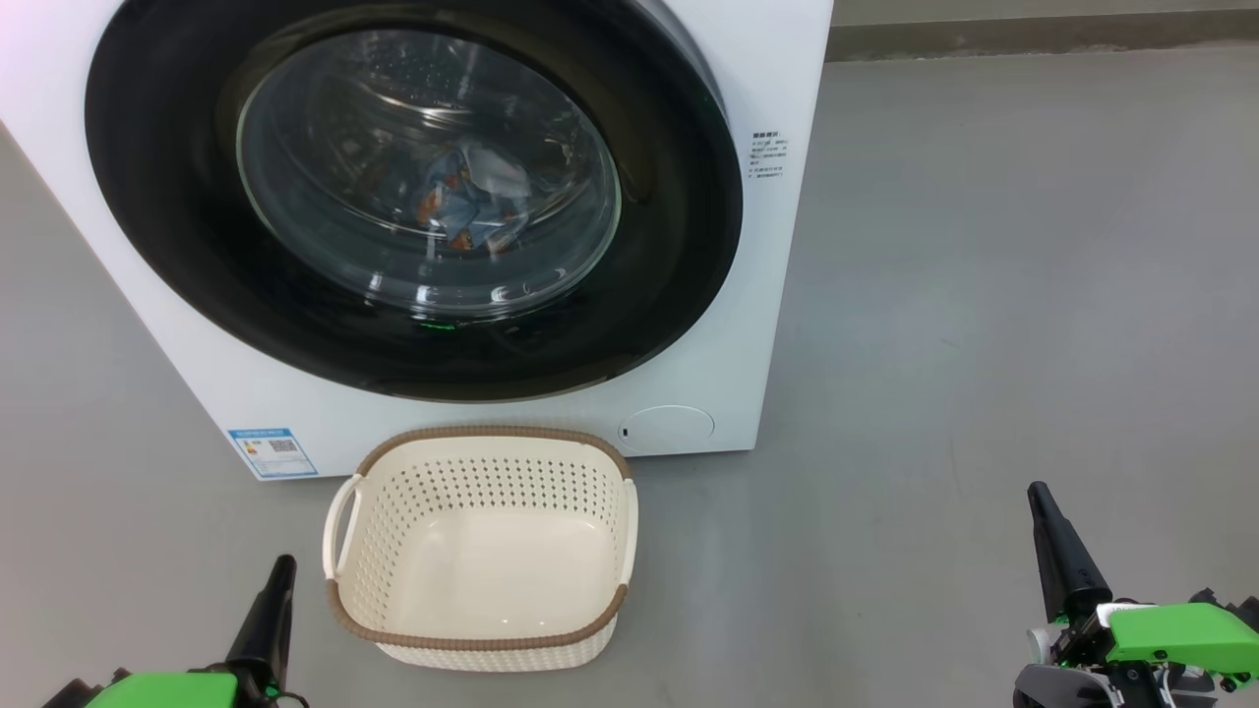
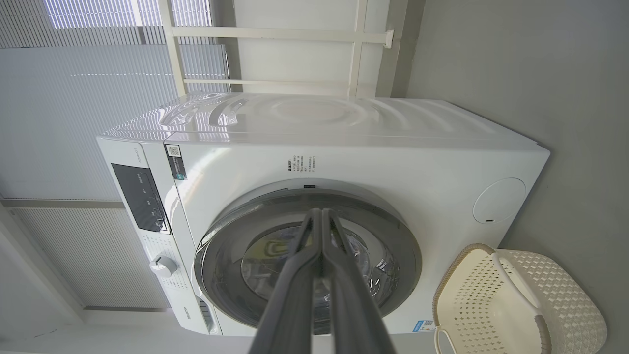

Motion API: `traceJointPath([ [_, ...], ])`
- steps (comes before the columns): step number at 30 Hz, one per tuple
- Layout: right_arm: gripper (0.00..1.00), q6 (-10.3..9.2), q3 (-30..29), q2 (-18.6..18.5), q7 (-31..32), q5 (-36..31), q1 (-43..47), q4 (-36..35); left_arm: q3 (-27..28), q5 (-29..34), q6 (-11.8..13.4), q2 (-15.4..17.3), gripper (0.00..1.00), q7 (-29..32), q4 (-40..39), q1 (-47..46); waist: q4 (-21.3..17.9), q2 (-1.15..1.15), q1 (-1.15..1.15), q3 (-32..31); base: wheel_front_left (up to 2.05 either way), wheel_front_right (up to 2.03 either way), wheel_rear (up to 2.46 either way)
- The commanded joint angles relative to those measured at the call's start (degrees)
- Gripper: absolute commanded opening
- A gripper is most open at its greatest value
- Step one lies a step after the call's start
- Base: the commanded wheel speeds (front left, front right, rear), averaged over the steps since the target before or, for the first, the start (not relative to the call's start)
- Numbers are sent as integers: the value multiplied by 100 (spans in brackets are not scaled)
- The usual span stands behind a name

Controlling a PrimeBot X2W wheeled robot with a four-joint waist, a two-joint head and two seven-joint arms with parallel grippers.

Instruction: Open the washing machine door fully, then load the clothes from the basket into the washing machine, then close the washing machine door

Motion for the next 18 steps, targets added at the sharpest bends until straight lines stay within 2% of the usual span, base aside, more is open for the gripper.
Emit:
traceJointPath([
  [1, 0, 9, 125, -16, 49, 16, -34, -175, 195, -48, -17, 76, 0, 37, -167, -236, 0, 0, 0, 0, 0, 0, 0],
  [18, 0, 9, 124, -16, 49, 16, -34, -175, 195, -49, -17, 76, 0, 37, -167, -235, 0, 0, 0, 0, 0, 0, 0],
])
